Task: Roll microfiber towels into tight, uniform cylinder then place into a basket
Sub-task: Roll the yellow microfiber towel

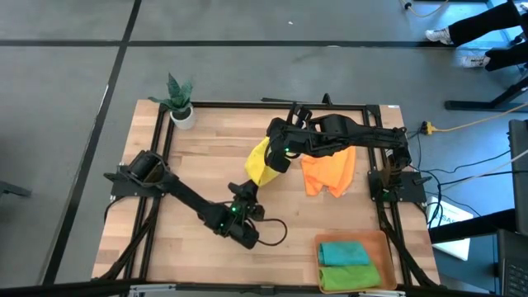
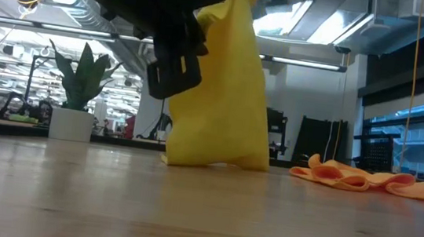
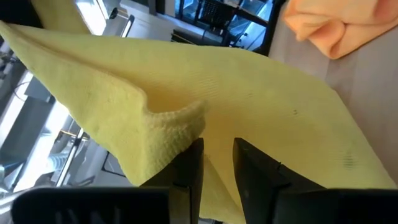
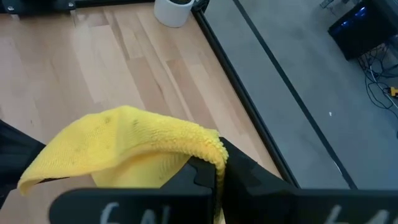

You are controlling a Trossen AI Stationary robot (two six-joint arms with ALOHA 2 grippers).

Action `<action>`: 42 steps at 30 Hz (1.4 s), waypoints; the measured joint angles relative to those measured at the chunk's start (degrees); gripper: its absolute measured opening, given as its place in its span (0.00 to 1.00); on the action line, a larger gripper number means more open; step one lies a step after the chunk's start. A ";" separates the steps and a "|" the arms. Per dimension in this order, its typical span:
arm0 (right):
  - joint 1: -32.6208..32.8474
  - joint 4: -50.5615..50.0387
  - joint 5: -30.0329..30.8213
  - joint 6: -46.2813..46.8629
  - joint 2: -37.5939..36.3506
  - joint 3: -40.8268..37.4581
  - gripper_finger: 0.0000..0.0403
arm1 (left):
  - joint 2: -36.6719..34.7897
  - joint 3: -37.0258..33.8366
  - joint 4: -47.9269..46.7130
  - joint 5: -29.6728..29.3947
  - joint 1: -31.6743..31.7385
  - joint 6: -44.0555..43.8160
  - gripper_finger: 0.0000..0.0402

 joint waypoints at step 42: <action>-2.12 4.55 -5.84 4.36 0.00 -0.02 0.02 | -0.31 1.03 0.46 8.54 -1.90 -1.20 0.19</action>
